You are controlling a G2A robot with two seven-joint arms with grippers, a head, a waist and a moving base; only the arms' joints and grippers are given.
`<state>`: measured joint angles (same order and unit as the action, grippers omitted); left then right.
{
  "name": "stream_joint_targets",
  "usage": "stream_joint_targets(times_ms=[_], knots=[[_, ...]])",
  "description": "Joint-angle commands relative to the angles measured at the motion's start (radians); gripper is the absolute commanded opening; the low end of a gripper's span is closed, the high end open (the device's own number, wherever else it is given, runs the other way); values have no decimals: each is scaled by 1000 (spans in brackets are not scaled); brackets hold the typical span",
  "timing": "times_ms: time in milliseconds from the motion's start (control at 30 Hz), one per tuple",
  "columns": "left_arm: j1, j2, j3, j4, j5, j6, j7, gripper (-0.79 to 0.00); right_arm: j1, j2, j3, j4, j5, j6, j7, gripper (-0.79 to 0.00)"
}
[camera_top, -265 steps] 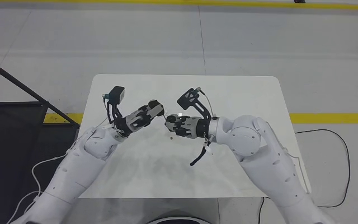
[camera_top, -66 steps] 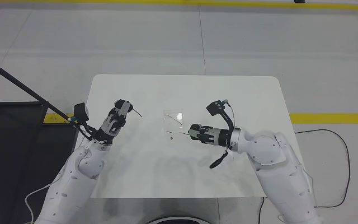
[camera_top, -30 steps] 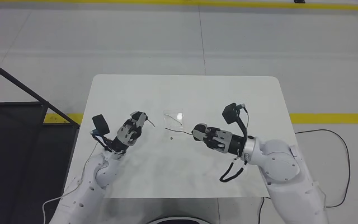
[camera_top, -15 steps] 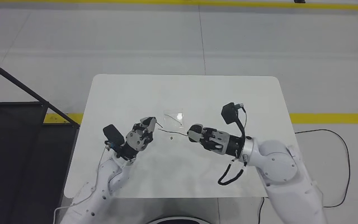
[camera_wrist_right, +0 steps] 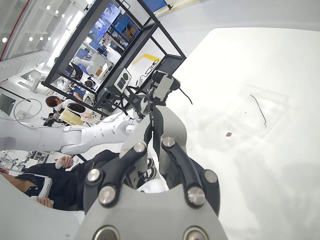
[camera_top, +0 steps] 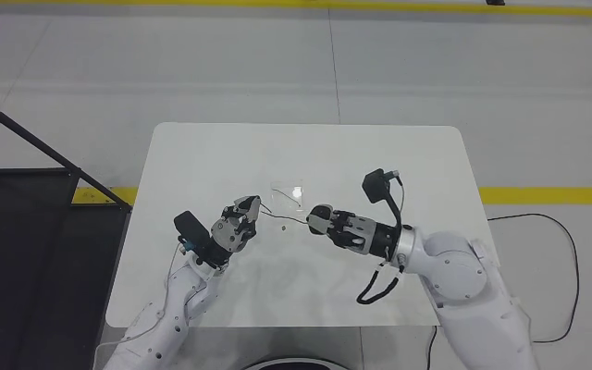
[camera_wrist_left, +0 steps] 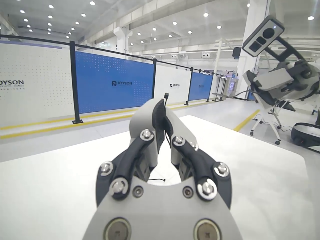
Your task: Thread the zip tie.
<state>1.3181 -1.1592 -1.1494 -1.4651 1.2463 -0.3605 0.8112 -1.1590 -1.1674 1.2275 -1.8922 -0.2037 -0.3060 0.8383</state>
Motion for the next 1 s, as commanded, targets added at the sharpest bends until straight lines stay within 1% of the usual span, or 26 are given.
stream_joint_targets(times_ms=[0,300,967], knots=[[0,0,0,0,0,0,0,-785,17,-4,-22,12,-6,26,-20,-785],[0,0,0,0,0,0,0,-785,71,-11,-68,66,17,48,-50,-785],[0,0,0,0,0,0,0,-785,88,-12,-88,84,10,65,-87,-785]])
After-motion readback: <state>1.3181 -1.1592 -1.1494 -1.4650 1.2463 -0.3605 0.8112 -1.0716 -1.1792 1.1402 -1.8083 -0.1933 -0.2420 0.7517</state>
